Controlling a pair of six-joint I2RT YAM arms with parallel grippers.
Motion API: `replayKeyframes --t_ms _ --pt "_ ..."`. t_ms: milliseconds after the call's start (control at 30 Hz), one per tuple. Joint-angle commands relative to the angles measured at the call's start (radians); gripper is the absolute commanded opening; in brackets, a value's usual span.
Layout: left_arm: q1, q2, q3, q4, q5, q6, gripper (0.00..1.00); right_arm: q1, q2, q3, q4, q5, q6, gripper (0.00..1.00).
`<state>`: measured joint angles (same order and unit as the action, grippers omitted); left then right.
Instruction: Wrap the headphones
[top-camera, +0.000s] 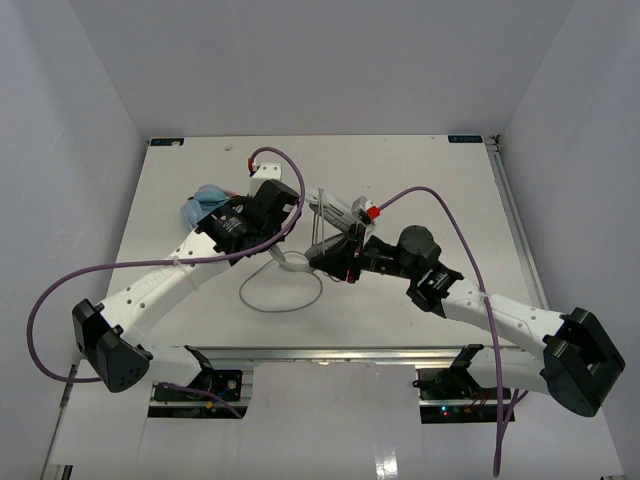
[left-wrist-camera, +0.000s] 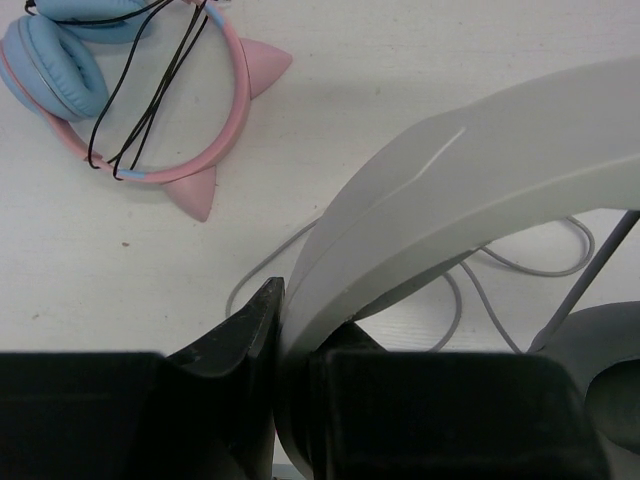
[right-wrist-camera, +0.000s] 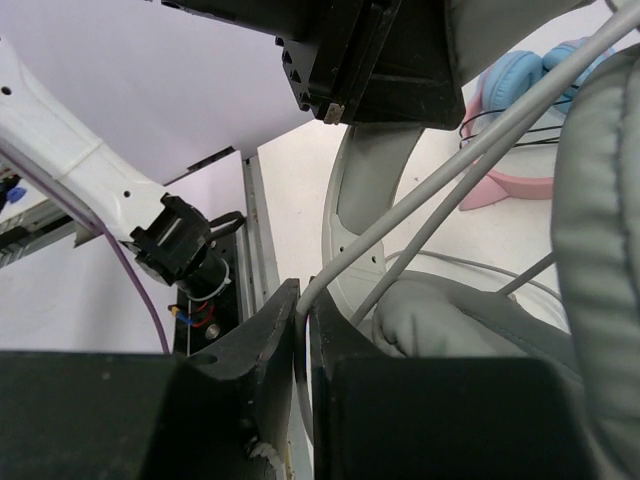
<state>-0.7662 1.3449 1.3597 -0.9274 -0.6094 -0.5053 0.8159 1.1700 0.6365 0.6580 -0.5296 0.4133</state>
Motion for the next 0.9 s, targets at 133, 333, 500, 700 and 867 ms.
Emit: replayKeyframes --t_ms 133,333,500,700,867 --pt "0.018 -0.091 0.057 0.098 -0.009 -0.204 0.00 0.113 -0.055 -0.009 -0.113 0.213 -0.132 0.13" --pt "0.018 -0.113 0.055 0.108 -0.013 -0.239 0.00 0.163 -0.047 -0.011 -0.136 0.299 -0.185 0.13" --pt "0.018 -0.138 0.055 0.108 0.000 -0.248 0.00 0.186 -0.048 -0.044 -0.094 0.361 -0.220 0.14" --pt "0.018 -0.161 0.065 0.113 0.034 -0.259 0.00 0.199 -0.059 -0.119 0.012 0.393 -0.272 0.19" --pt "0.018 -0.176 0.065 0.127 0.076 -0.271 0.00 0.201 -0.057 -0.154 0.085 0.398 -0.305 0.22"
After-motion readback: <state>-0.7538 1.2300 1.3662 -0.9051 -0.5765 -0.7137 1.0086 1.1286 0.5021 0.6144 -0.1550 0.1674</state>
